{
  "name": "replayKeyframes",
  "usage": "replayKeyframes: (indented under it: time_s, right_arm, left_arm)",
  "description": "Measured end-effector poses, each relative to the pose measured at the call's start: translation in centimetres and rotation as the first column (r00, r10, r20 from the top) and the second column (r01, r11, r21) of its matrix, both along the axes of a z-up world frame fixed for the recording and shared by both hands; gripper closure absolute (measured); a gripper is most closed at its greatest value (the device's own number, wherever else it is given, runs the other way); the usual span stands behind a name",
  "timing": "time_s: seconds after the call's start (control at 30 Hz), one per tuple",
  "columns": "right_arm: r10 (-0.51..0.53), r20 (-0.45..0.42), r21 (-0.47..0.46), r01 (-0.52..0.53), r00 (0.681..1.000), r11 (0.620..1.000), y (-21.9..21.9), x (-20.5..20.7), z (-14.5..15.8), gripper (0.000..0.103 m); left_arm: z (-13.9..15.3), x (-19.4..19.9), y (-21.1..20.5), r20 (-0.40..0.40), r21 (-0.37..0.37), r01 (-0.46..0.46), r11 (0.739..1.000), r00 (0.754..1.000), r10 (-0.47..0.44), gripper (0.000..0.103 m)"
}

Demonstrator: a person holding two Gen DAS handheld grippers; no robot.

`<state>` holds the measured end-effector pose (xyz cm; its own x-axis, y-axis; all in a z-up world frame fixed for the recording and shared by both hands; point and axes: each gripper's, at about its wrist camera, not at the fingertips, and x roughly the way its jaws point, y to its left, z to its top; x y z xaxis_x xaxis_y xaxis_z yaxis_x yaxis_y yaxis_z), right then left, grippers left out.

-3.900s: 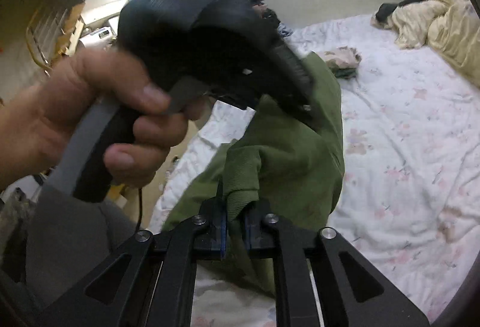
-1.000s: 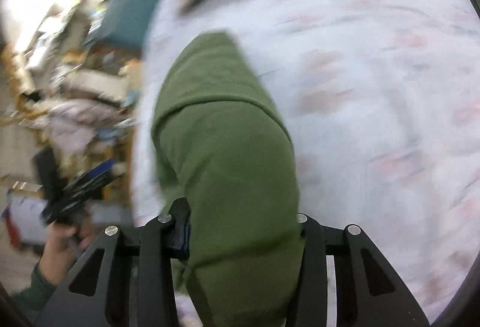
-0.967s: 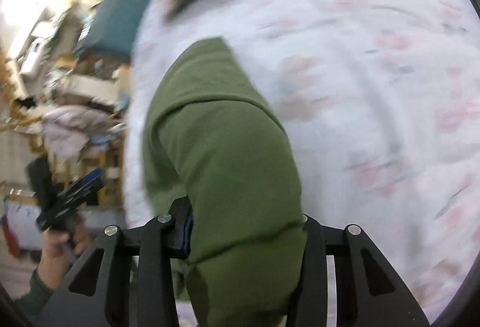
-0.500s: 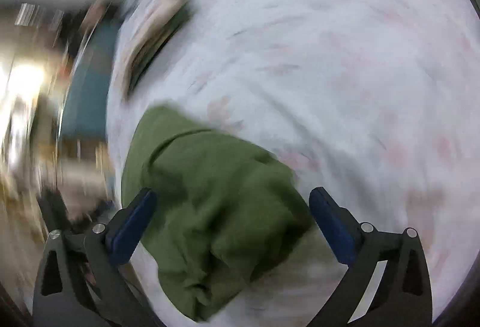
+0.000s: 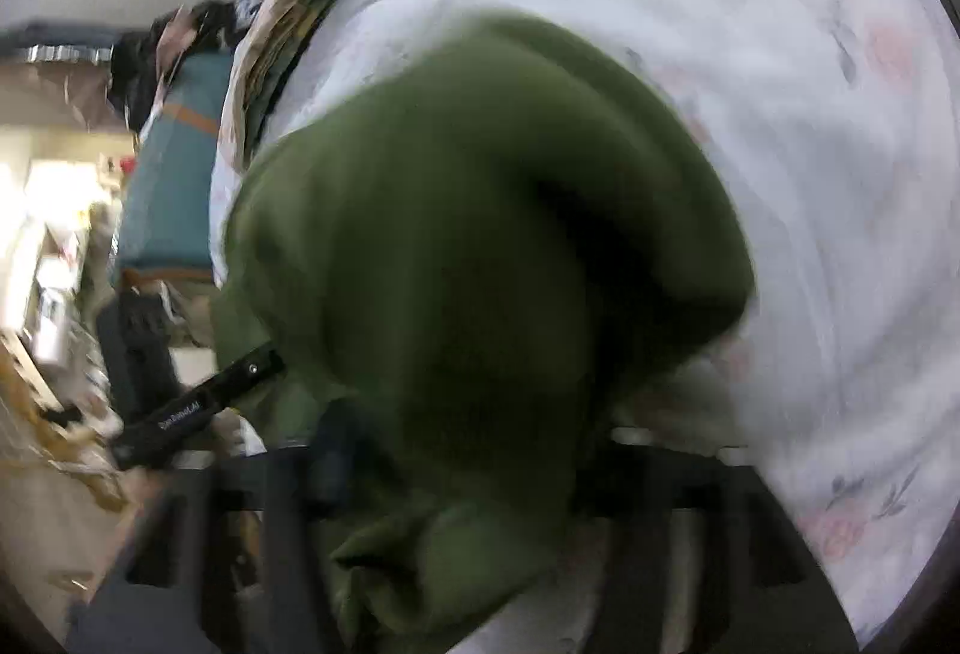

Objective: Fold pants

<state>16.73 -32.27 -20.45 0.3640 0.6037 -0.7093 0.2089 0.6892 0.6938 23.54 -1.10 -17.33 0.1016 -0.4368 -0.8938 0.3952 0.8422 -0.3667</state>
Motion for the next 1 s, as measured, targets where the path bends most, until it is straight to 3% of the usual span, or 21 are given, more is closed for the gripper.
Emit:
replayKeyframes:
  time_s: [0.03,0.13,0.27,0.43,0.5,0.6,0.7,0.73,0.8,0.83,0.9,1.0]
  right_arm:
    - [0.019,0.033,-0.02,-0.018,0.999,1.0,0.2,0.0,0.7,0.076]
    - [0.053,0.093,-0.042,-0.049,0.994,0.998,0.3,0.2,2.8,0.086]
    - [0.13,0.185,-0.082,-0.116,0.974,0.99,0.2,1.3,6.7,0.088]
    - [0.292,0.248,-0.086,-0.279,0.924,0.956,1.7,3.5,10.9,0.088]
    - [0.367,0.241,-0.089,-0.356,0.898,0.93,2.6,4.0,11.6,0.088]
    - [0.47,0.191,-0.095,-0.46,0.862,0.883,4.4,4.3,10.5,0.086]
    - [0.486,0.087,-0.088,-0.479,0.87,0.873,5.2,3.0,6.0,0.081]
    - [0.48,0.032,-0.088,-0.475,0.877,0.875,5.4,2.3,3.9,0.076]
    - [0.462,-0.076,-0.12,-0.468,0.884,0.876,5.6,1.4,1.3,0.055]
    - [0.449,-0.117,-0.135,-0.462,0.886,0.877,5.6,1.1,0.5,0.039]
    - [0.445,-0.126,-0.156,-0.461,0.887,0.874,5.1,0.7,1.1,0.038]
    - [0.355,-0.064,-0.23,-0.36,0.933,0.904,2.9,-0.5,3.8,0.038]
  left_arm:
    - [0.3,-0.3,-0.3,0.012,0.02,0.004,1.0,1.0,-0.004,0.085]
    - [1.5,-1.2,-0.6,0.031,0.035,-0.019,0.999,0.999,0.018,0.088]
    - [5.4,-2.9,0.3,0.09,0.005,-0.062,0.998,0.994,0.062,0.089]
    - [11.1,-7.8,2.8,0.162,-0.049,-0.253,0.966,0.953,0.257,0.089]
    - [11.9,-10.9,3.6,0.147,-0.068,-0.351,0.934,0.922,0.358,0.089]
    - [10.5,-15.0,3.6,0.134,-0.049,-0.429,0.902,0.892,0.431,0.088]
    - [5.8,-16.7,3.0,0.069,0.02,-0.442,0.897,0.895,0.44,0.086]
    - [3.9,-16.9,2.8,0.034,0.065,-0.434,0.898,0.901,0.433,0.082]
    - [1.3,-17.3,2.1,-0.001,0.177,-0.373,0.911,0.925,0.379,0.076]
    - [1.1,-17.3,2.0,0.017,0.193,-0.357,0.914,0.932,0.361,0.072]
    - [1.4,-17.4,2.1,0.028,0.206,-0.334,0.92,0.941,0.336,0.064]
    - [2.8,-17.6,3.7,-0.003,0.206,-0.405,0.891,0.91,0.414,0.042]
